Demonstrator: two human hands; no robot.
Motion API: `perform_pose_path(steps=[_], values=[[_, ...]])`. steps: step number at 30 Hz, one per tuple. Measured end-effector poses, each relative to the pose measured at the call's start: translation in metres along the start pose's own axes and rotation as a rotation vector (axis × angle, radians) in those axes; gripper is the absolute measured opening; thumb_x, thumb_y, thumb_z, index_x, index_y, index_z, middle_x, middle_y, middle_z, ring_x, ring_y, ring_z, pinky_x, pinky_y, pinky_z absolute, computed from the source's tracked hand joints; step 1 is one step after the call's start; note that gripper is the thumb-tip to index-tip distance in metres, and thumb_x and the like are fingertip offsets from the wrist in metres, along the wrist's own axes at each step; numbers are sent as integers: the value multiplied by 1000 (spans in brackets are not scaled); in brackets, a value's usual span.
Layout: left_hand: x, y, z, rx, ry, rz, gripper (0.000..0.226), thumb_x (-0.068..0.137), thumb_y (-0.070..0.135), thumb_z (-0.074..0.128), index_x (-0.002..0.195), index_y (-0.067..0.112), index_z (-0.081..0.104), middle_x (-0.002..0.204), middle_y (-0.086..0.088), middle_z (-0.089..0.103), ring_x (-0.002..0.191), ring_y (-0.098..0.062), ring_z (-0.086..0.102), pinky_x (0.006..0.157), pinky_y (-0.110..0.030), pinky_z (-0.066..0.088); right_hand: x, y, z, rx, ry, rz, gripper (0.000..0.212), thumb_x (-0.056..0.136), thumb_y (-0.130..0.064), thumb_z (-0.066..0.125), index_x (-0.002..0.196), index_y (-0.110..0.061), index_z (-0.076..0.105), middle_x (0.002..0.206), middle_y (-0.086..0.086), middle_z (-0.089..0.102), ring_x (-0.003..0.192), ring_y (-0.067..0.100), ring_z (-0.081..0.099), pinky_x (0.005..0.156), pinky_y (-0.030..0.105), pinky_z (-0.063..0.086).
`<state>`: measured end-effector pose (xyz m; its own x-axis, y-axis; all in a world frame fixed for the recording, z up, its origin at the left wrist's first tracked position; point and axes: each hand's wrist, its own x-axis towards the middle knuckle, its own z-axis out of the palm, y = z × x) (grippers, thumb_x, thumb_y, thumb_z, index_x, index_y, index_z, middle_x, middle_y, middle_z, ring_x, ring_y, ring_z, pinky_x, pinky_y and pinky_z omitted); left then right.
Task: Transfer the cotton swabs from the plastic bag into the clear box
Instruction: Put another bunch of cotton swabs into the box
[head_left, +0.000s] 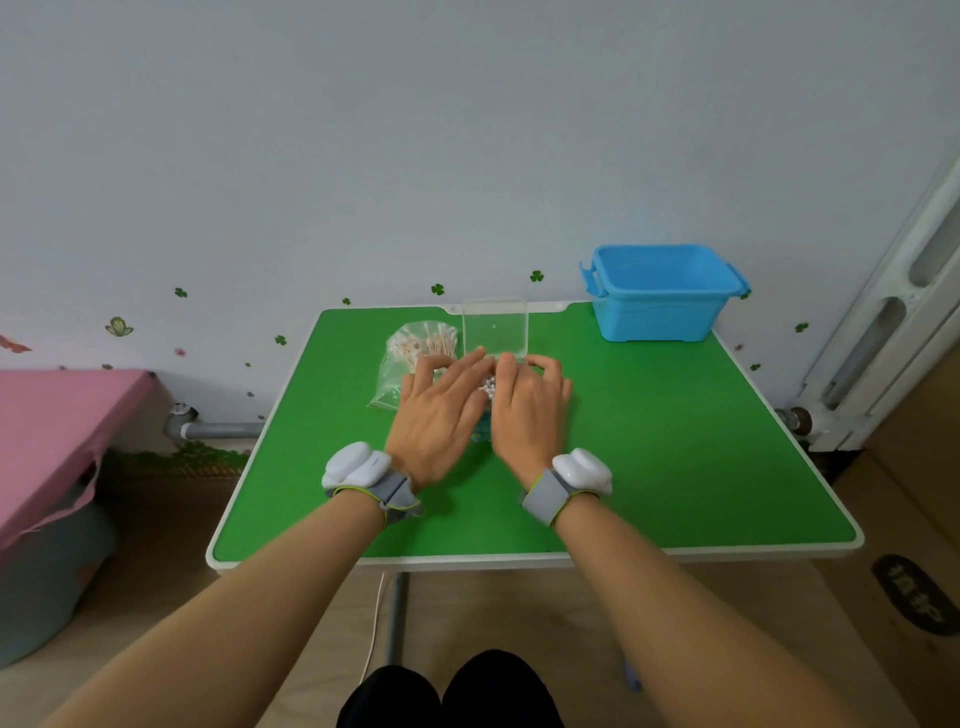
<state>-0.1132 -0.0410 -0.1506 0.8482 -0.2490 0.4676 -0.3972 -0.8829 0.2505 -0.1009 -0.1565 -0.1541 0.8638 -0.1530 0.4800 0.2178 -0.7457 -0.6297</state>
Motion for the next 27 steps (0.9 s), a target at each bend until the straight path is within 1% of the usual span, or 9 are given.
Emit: perform_pose_path(steps=[3, 7, 11, 14, 16, 18, 20, 24, 27], values=[[0, -1, 0, -5, -12, -34, 65, 89, 49, 11, 148, 26, 30, 152, 11, 33, 124, -17, 30, 93, -31, 25, 0, 0, 0, 11, -1, 7, 47, 103, -25, 30, 88, -8, 71, 95, 8, 72, 114, 25, 47, 94, 36, 29], [0, -1, 0, 43, -16, -32, 67, 89, 51, 10, 145, 26, 36, 150, 11, 36, 126, -17, 31, 91, -32, 25, 0, -1, -1, 27, -3, 14, 46, 103, -26, 29, 92, -9, 71, 97, 7, 71, 114, 24, 47, 94, 36, 30], [-2, -2, 1, 51, -9, -34, 67, 89, 54, 12, 148, 26, 28, 153, 12, 30, 127, -16, 28, 94, -33, 26, 0, -1, -1, 38, 3, 13, 47, 103, -26, 29, 89, -8, 71, 96, 8, 71, 112, 24, 47, 93, 35, 30], [-5, -1, 2, 58, -34, -26, 69, 88, 57, 10, 148, 26, 28, 152, 10, 33, 130, -18, 30, 94, -33, 25, 0, 0, 0, 25, -18, 3, 48, 104, -27, 27, 90, -11, 70, 96, 4, 71, 113, 22, 47, 93, 34, 28], [-5, -1, 1, 23, -11, -52, 70, 88, 57, 14, 149, 23, 24, 149, 6, 38, 130, -18, 29, 96, -34, 25, 1, 0, 0, 32, -14, 3, 49, 104, -28, 26, 89, -11, 70, 97, 4, 71, 113, 22, 46, 93, 33, 27], [-4, -2, -1, -15, 25, -84, 71, 89, 56, 19, 149, 19, 23, 140, 1, 48, 129, -18, 29, 97, -35, 26, 1, 1, 1, 40, 1, 8, 49, 103, -28, 26, 90, -12, 71, 98, 3, 71, 114, 21, 46, 94, 34, 26], [-5, -1, -3, -42, 51, -100, 70, 88, 54, 21, 148, 17, 25, 134, -2, 53, 129, -18, 29, 98, -35, 26, 0, 1, 1, 28, 17, 13, 48, 103, -29, 26, 93, -15, 71, 100, 0, 72, 116, 20, 45, 94, 33, 25], [-9, -1, -11, -107, 92, -129, 61, 86, 45, 24, 141, 19, 33, 132, 0, 55, 126, -16, 30, 98, -34, 26, -3, -4, -3, 29, 66, 12, 47, 103, -30, 26, 91, -19, 70, 98, -3, 72, 118, 20, 44, 94, 33, 23], [-13, -2, -17, -139, 134, -138, 50, 88, 32, 32, 135, 19, 38, 131, 3, 56, 123, -17, 33, 96, -32, 27, -5, -14, -9, 44, 101, -19, 54, 100, -36, 18, 91, -18, 68, 97, -5, 70, 116, 20, 44, 93, 33, 25]])
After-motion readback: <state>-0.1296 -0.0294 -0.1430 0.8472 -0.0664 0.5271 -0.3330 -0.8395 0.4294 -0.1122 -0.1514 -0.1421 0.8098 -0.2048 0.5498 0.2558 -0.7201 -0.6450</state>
